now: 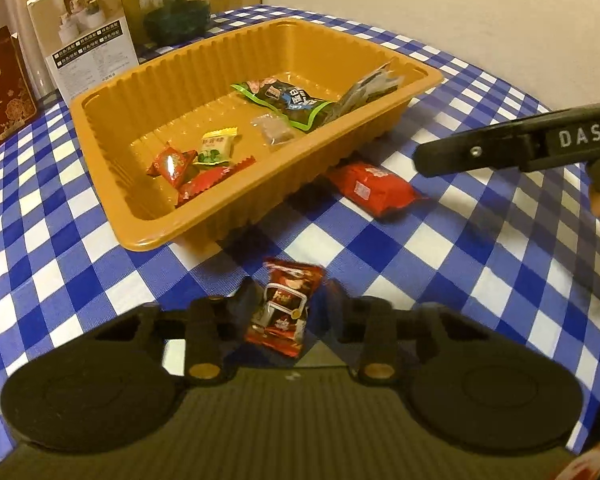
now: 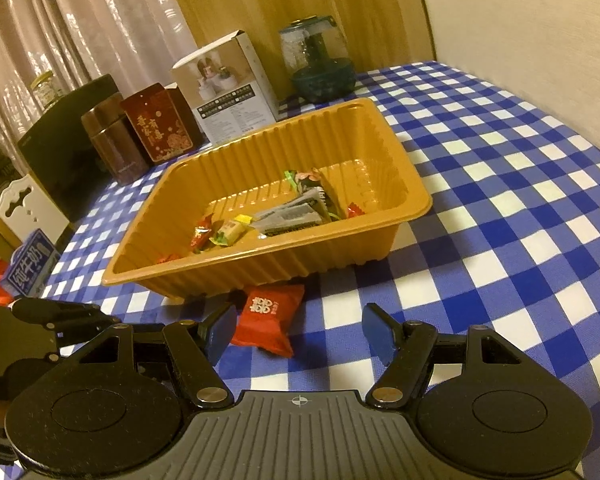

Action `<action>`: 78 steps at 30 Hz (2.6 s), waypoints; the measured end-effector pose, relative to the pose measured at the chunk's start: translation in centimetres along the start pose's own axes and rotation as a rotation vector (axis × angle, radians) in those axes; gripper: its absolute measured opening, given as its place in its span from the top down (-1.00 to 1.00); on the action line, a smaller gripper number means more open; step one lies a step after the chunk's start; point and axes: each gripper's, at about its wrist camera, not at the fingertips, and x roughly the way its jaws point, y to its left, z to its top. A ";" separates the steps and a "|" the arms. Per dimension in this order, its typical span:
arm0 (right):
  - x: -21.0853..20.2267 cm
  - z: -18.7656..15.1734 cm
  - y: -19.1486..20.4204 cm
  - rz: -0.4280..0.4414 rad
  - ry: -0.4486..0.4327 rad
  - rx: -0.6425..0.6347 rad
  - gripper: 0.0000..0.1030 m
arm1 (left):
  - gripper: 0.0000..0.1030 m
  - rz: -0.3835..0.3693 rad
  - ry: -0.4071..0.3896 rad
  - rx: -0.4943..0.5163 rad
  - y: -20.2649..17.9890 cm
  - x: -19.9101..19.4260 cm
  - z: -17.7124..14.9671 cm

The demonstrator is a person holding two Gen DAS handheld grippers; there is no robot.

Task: Organize snacks
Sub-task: 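Grasp the red-brown wrapped candy with the left tool while the right tool grasps the red square candy, then carry both candies up and over the orange tray with both tools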

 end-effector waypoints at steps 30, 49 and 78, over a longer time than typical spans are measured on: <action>5.8 -1.1 4.3 -0.099 0.078 -0.244 0.40 | 0.60 0.053 0.014 -0.198 0.0 -1.4 0.0; 0.5 -0.2 3.7 -0.048 0.040 -0.219 0.42 | 0.60 0.086 -0.044 -0.256 -1.2 -3.4 0.8; -5.1 1.5 2.1 -0.054 -0.038 -0.248 0.42 | 0.60 0.091 -0.178 -0.270 -4.8 -6.2 3.3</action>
